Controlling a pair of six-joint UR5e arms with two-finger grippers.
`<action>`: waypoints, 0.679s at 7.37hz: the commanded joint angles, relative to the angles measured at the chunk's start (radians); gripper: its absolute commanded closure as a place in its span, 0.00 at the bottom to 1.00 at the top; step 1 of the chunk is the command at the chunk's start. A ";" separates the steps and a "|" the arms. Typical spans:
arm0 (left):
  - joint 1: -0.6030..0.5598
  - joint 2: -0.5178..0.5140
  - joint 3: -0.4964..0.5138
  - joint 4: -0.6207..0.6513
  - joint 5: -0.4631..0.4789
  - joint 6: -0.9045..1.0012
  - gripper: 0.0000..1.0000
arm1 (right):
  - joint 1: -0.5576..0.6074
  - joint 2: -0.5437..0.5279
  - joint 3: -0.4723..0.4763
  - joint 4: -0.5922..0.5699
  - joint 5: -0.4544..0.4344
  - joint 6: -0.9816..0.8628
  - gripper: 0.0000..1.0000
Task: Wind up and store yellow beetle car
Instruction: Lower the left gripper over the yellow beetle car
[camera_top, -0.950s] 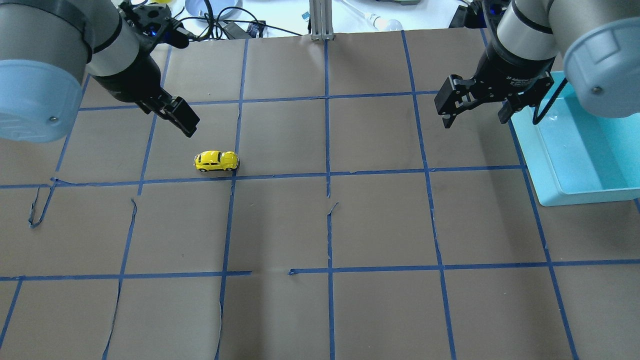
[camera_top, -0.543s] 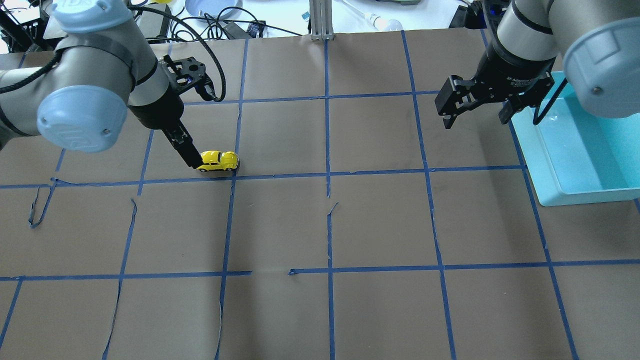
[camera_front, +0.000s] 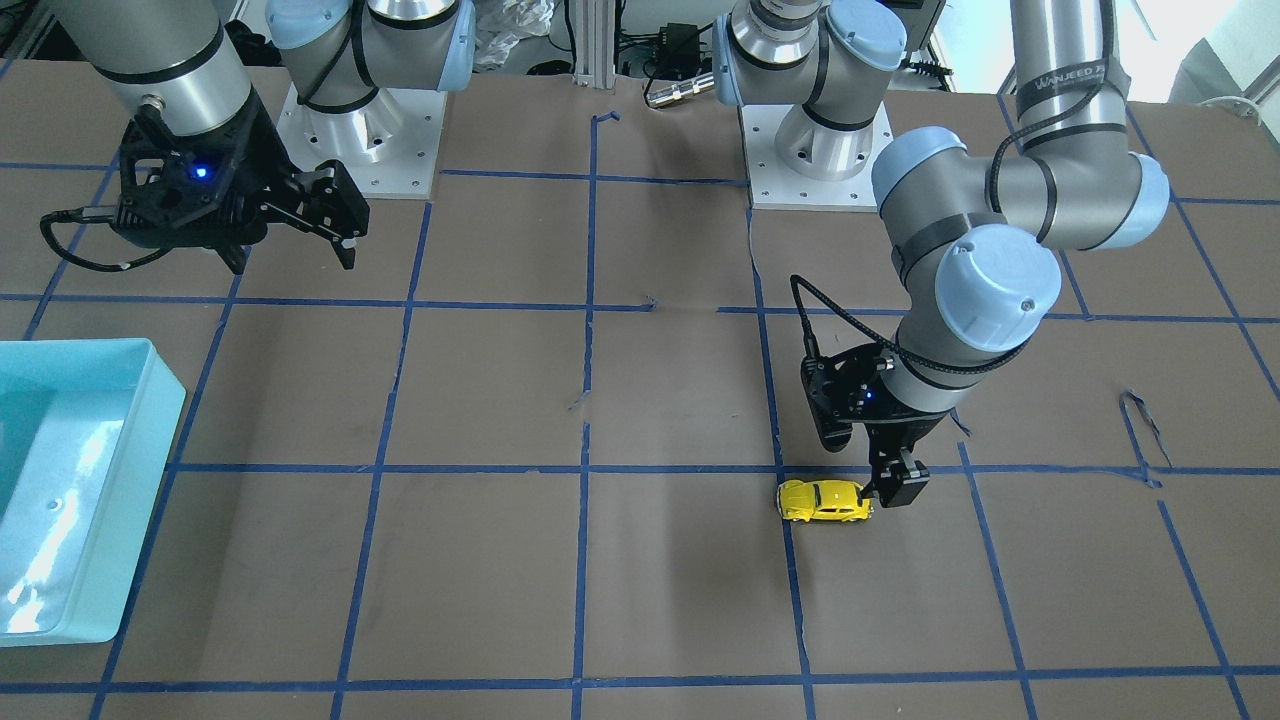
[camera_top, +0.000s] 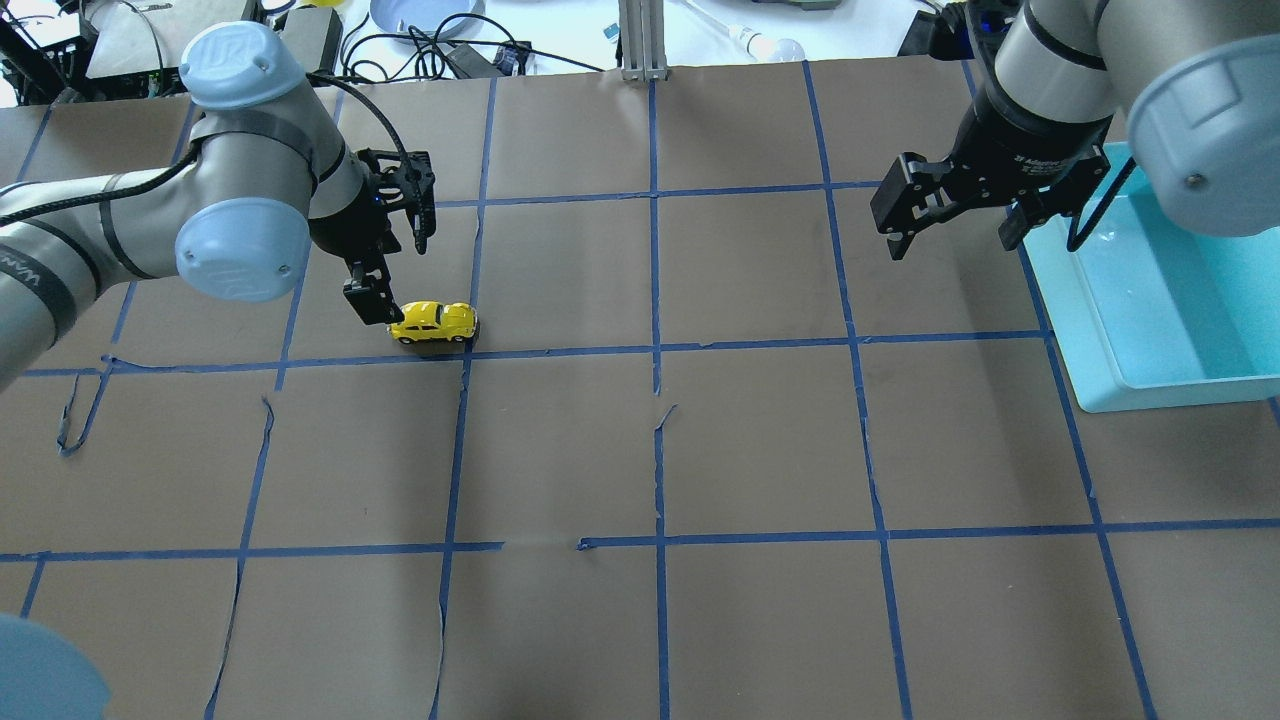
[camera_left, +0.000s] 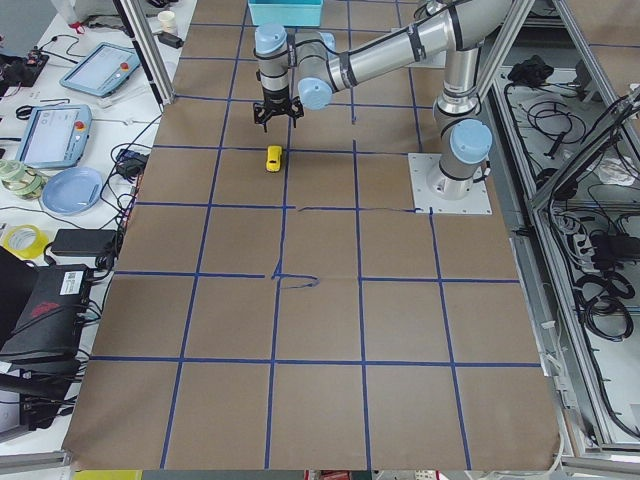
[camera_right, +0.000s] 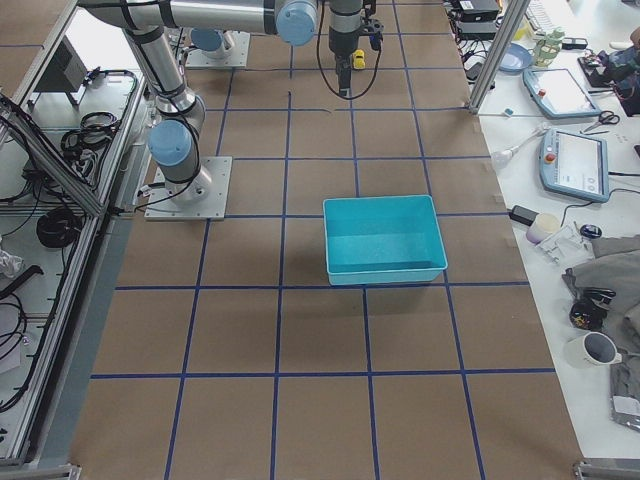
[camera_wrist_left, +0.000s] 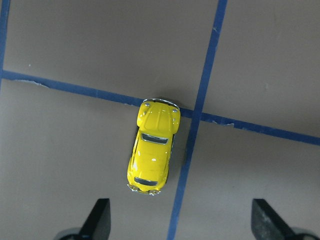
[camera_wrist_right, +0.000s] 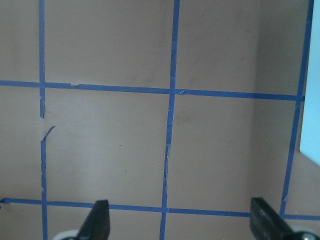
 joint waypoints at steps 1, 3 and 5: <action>0.001 -0.078 0.013 0.065 0.002 0.143 0.00 | 0.000 0.000 0.000 -0.001 0.002 0.001 0.00; -0.001 -0.083 -0.037 0.086 0.003 0.143 0.00 | 0.000 0.001 0.000 -0.006 0.003 0.001 0.00; -0.005 -0.101 -0.050 0.140 0.002 0.132 0.00 | 0.000 0.003 -0.001 -0.009 0.003 0.001 0.00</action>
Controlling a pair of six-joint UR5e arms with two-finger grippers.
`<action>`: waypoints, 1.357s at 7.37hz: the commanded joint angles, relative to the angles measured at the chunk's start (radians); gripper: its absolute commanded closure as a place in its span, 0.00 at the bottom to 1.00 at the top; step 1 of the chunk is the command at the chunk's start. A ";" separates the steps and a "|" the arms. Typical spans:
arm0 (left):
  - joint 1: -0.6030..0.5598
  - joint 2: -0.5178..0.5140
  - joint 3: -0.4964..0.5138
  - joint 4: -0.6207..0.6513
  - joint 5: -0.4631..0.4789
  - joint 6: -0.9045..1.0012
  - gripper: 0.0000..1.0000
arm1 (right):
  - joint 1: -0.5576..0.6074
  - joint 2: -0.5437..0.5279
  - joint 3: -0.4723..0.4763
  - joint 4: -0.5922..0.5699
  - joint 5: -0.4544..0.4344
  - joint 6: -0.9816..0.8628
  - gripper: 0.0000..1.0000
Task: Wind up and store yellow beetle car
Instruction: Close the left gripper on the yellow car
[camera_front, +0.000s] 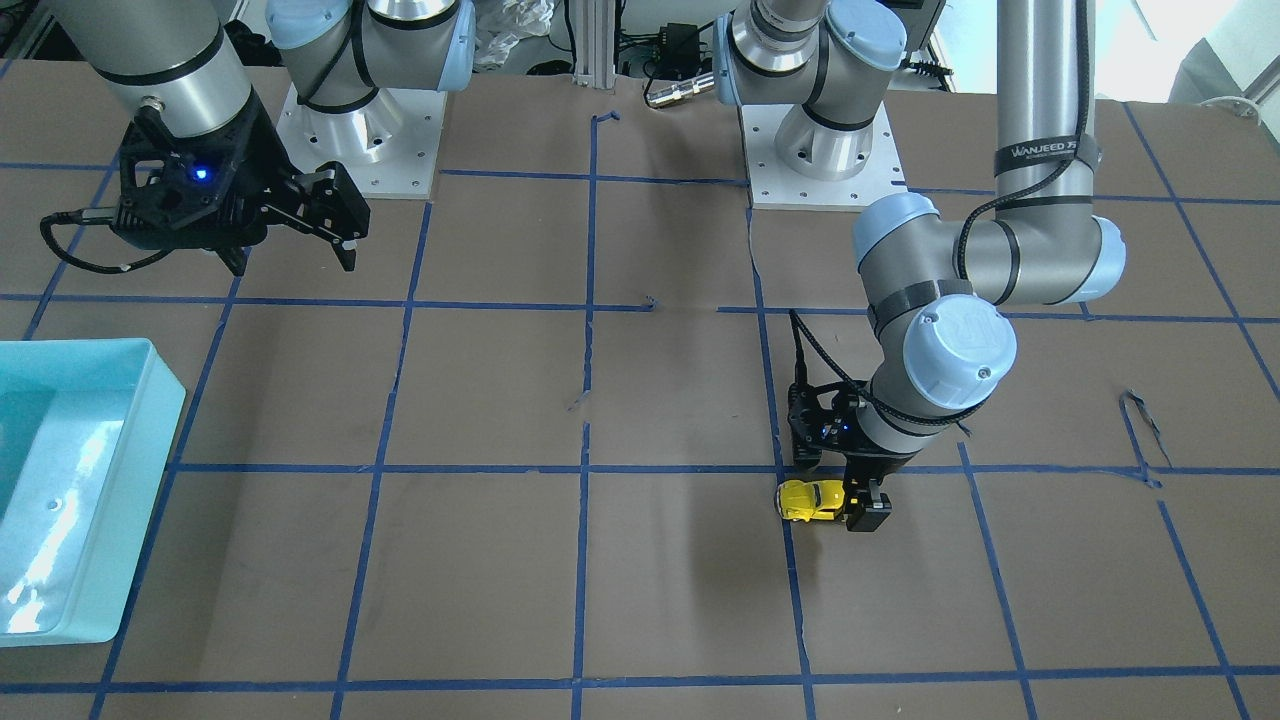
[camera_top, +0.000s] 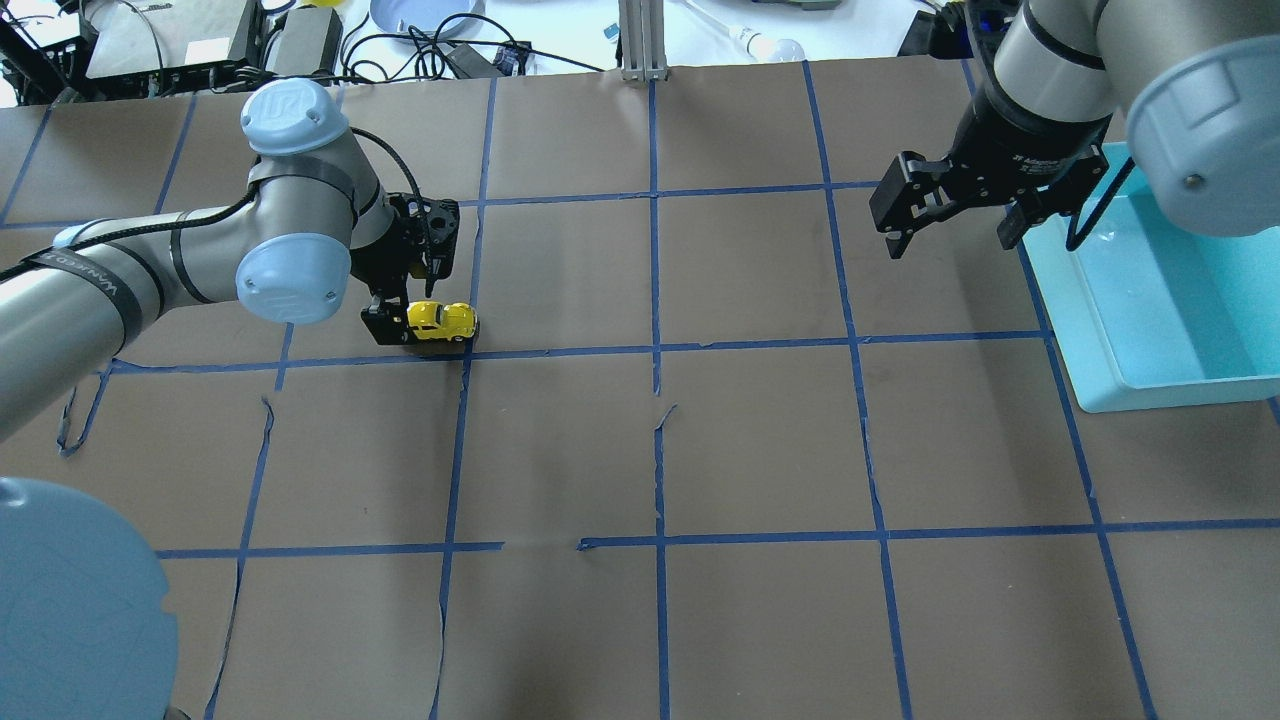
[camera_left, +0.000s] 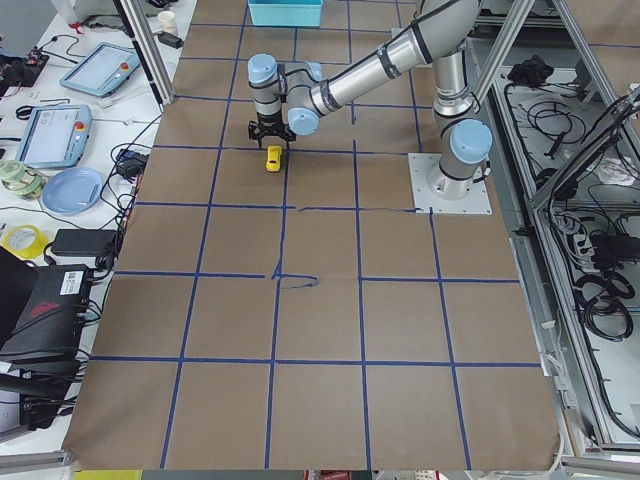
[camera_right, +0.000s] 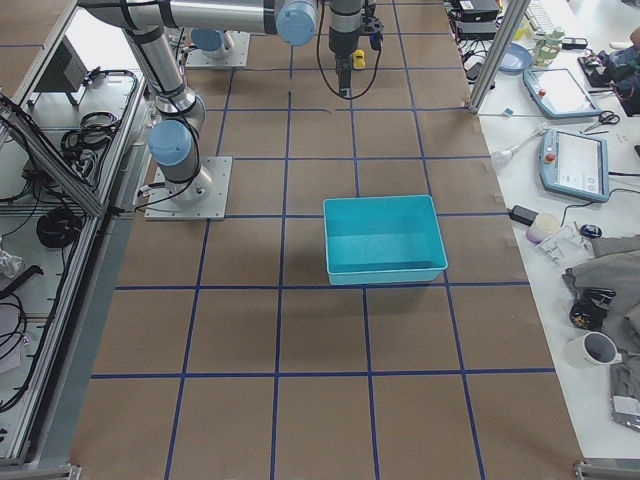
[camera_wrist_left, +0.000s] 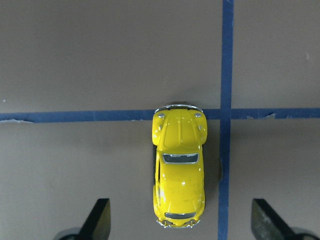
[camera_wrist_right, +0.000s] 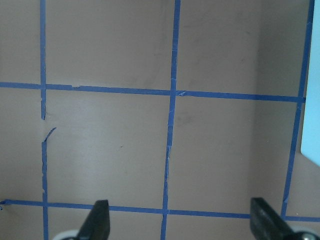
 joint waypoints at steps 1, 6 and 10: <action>-0.002 -0.034 -0.007 0.063 -0.001 -0.048 0.00 | 0.000 0.000 -0.001 -0.001 -0.001 0.000 0.00; -0.002 -0.066 -0.012 0.103 -0.018 -0.079 0.17 | 0.000 0.000 0.000 -0.003 -0.001 0.000 0.00; 0.002 -0.065 -0.015 0.097 -0.015 -0.080 0.37 | 0.000 0.000 0.000 0.000 -0.001 0.000 0.00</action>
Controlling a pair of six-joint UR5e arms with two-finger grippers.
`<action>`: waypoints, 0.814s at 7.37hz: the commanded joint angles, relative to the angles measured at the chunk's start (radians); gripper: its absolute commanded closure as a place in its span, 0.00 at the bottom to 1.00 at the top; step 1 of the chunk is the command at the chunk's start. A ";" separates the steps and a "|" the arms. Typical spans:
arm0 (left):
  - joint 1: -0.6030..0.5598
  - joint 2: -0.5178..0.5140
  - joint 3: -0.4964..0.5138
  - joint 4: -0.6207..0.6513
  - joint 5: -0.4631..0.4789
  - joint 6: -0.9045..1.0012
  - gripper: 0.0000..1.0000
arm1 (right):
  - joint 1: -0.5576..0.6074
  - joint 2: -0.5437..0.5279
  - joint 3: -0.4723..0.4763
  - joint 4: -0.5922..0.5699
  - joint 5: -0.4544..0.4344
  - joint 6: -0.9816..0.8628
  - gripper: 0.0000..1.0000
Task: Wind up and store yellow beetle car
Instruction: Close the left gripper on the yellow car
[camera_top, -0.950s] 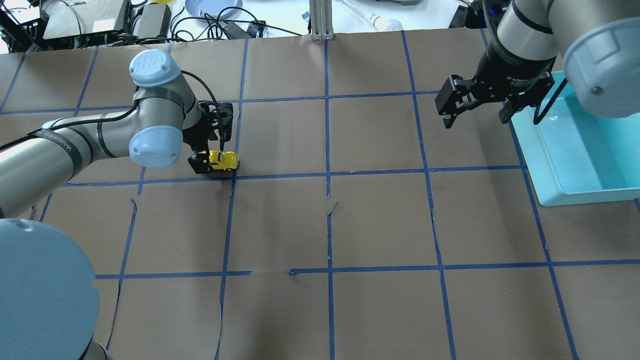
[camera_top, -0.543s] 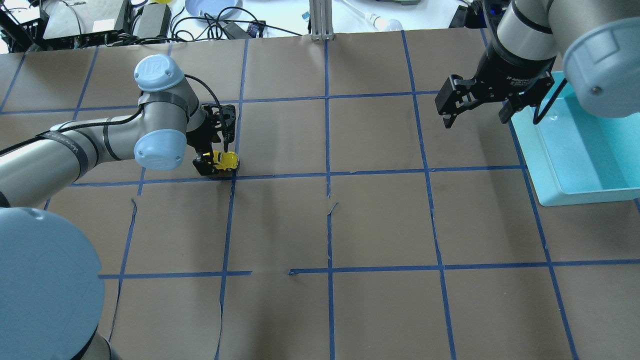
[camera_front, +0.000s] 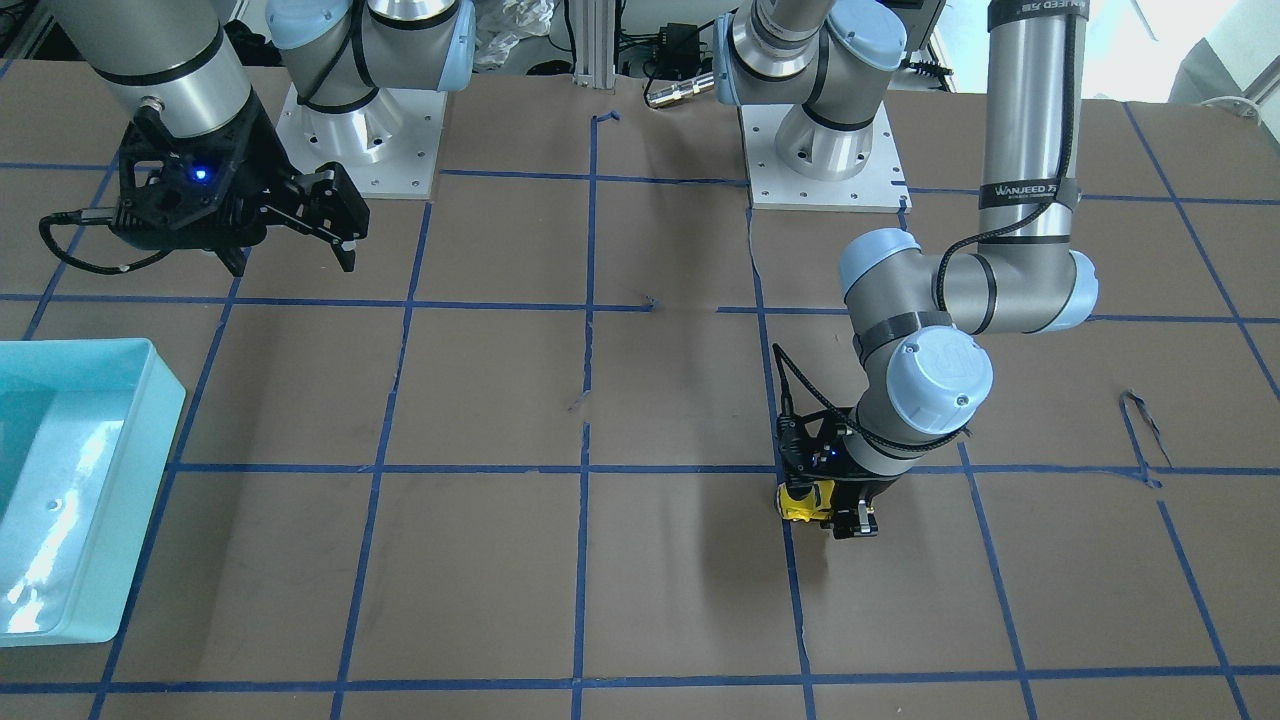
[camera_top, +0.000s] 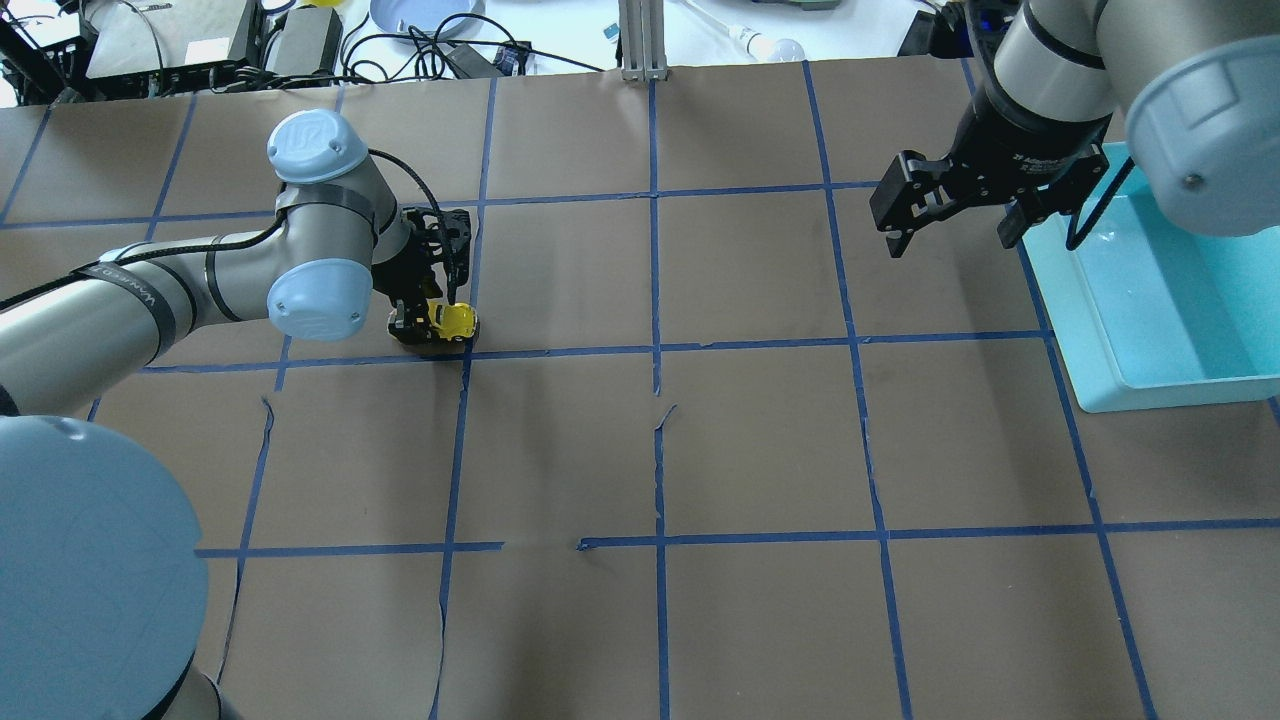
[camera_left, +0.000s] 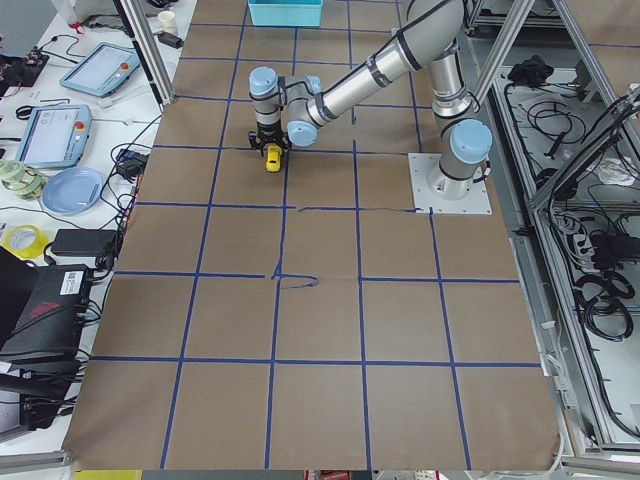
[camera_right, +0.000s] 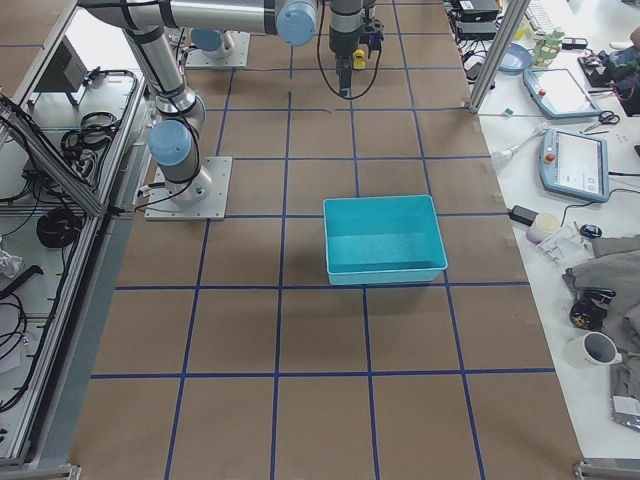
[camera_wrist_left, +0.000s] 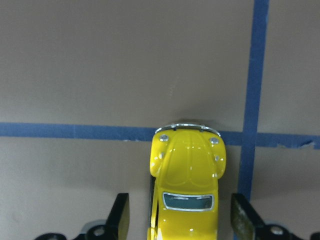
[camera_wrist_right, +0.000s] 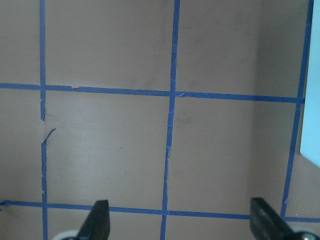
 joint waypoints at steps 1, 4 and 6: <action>0.003 -0.003 0.000 -0.004 0.002 0.002 0.39 | 0.000 0.000 0.000 0.001 0.000 0.000 0.00; 0.021 -0.002 0.000 0.001 0.008 0.016 0.73 | 0.000 0.000 0.000 0.001 0.002 0.000 0.00; 0.073 -0.002 -0.007 0.001 0.005 0.081 0.73 | 0.000 -0.003 0.000 0.009 0.000 0.000 0.00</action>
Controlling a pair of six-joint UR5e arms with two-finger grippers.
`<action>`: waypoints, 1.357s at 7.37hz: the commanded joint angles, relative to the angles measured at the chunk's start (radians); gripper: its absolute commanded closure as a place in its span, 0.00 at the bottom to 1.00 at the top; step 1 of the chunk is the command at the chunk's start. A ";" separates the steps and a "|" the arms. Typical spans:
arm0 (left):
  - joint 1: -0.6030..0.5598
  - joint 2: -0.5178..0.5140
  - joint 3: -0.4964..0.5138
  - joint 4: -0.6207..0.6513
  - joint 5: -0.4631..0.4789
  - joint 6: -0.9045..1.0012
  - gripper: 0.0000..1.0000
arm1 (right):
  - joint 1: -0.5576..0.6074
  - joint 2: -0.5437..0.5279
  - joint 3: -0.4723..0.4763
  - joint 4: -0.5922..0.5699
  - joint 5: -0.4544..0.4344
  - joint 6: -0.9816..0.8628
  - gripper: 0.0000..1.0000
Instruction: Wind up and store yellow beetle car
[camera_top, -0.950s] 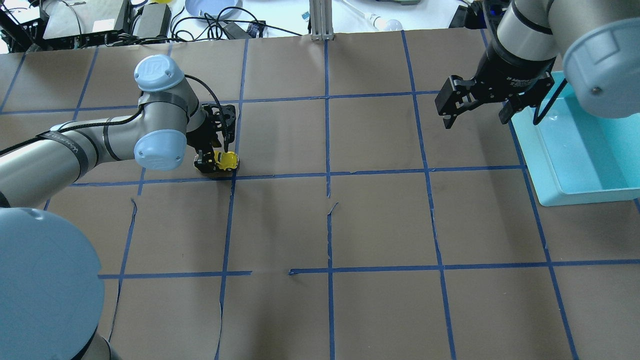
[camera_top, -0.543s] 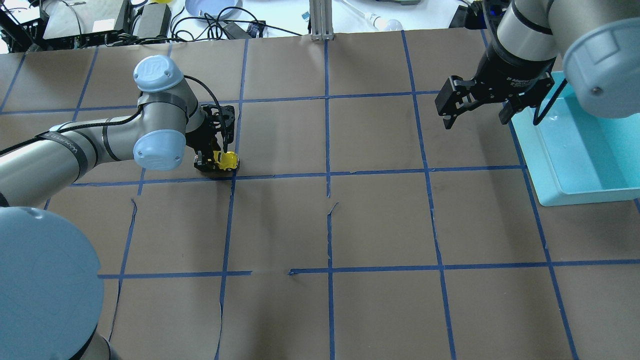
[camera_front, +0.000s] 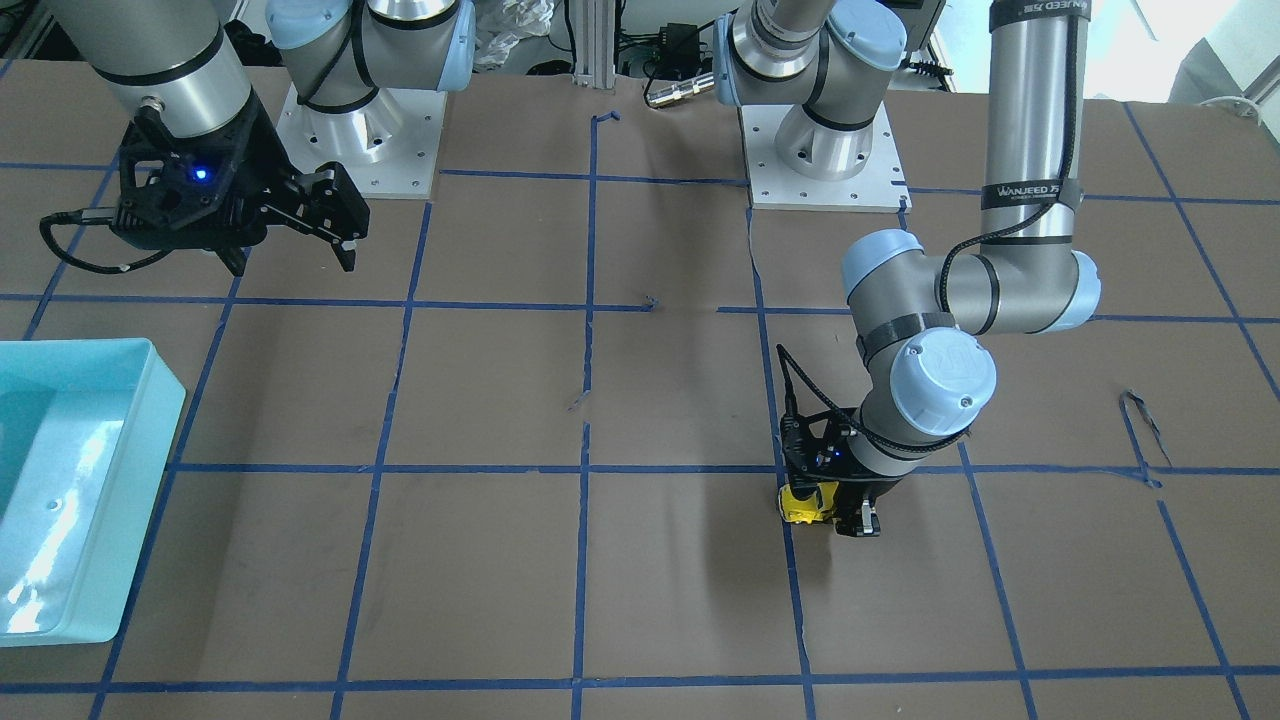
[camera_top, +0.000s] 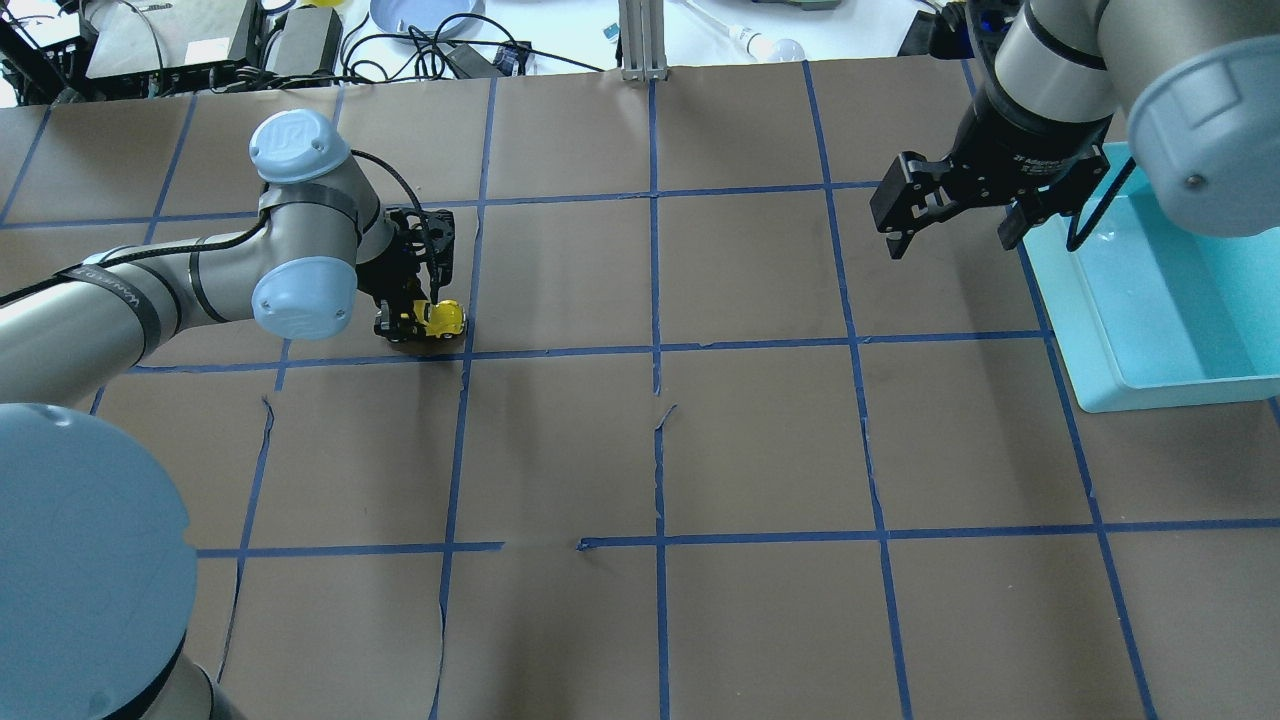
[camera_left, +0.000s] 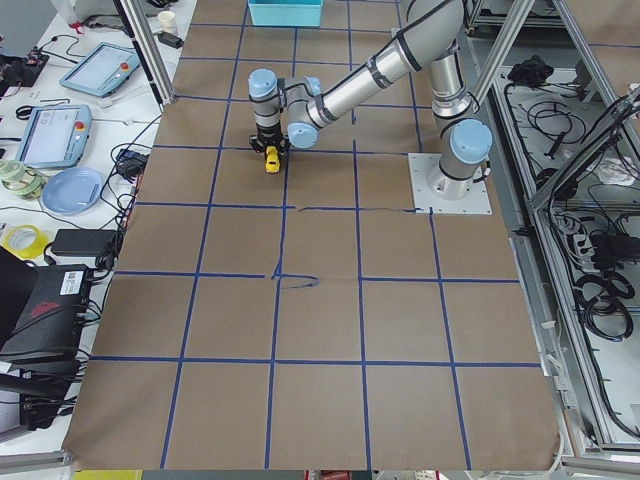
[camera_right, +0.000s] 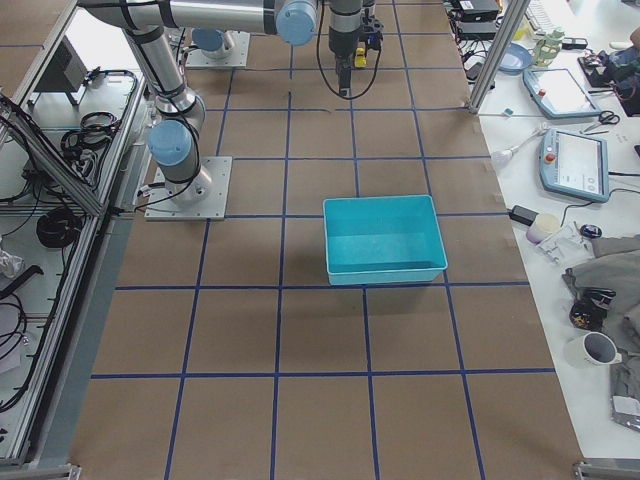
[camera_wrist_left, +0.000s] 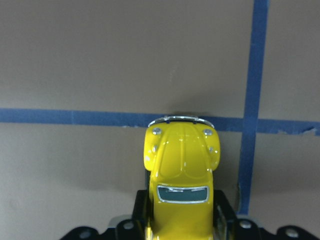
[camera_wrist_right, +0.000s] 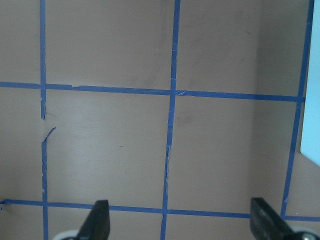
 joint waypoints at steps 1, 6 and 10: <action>0.058 0.000 -0.007 0.001 -0.003 0.045 0.73 | 0.000 -0.001 0.000 0.003 0.000 -0.001 0.00; 0.198 0.004 -0.014 0.029 0.000 0.240 0.72 | 0.000 0.000 0.000 0.005 -0.002 -0.002 0.00; 0.201 0.009 -0.014 0.031 0.002 0.231 0.18 | 0.000 0.002 0.000 0.003 -0.002 -0.002 0.00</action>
